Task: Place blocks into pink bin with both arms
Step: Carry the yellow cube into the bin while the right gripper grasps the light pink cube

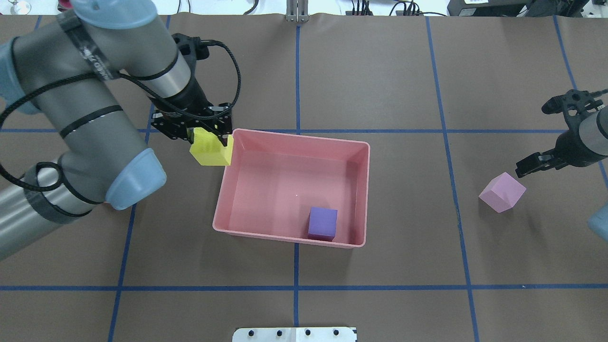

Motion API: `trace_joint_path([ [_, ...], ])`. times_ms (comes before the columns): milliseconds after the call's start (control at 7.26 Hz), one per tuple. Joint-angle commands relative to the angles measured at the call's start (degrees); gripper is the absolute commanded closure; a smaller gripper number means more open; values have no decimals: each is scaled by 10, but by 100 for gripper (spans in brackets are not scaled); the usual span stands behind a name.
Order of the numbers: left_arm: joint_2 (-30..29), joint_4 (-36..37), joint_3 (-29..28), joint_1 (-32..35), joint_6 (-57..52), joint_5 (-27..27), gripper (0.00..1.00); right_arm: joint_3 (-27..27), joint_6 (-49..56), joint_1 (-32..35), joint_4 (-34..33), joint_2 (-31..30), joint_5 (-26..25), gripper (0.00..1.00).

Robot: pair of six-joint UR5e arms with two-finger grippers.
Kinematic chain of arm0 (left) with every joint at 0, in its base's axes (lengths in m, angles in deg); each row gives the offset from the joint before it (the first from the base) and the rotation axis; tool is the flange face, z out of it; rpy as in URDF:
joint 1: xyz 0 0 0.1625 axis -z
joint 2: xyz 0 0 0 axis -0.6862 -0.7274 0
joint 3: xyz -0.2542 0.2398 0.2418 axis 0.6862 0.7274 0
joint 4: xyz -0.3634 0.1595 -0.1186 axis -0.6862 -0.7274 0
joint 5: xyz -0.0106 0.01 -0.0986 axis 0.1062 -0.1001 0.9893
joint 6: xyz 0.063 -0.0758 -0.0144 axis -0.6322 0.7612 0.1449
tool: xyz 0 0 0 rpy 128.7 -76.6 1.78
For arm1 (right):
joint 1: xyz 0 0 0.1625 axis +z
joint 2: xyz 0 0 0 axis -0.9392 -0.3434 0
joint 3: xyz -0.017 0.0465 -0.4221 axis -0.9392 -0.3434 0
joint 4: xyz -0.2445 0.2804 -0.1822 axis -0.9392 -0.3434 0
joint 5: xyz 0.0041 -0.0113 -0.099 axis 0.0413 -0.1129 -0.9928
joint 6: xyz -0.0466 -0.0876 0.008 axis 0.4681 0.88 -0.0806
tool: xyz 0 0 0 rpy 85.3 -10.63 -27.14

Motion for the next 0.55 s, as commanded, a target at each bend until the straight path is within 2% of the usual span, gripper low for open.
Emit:
trace_joint_path([
  [0,-36,-2,-26,-41,30,-36,100,-2,23,-4,4,7,2,1],
  [276,-46,-5,-47,-55,31,-45,100,0,-38,-8,6,0,35,1],
  [413,-52,-5,-55,-68,36,-50,100,0,-38,-16,10,7,35,1],
])
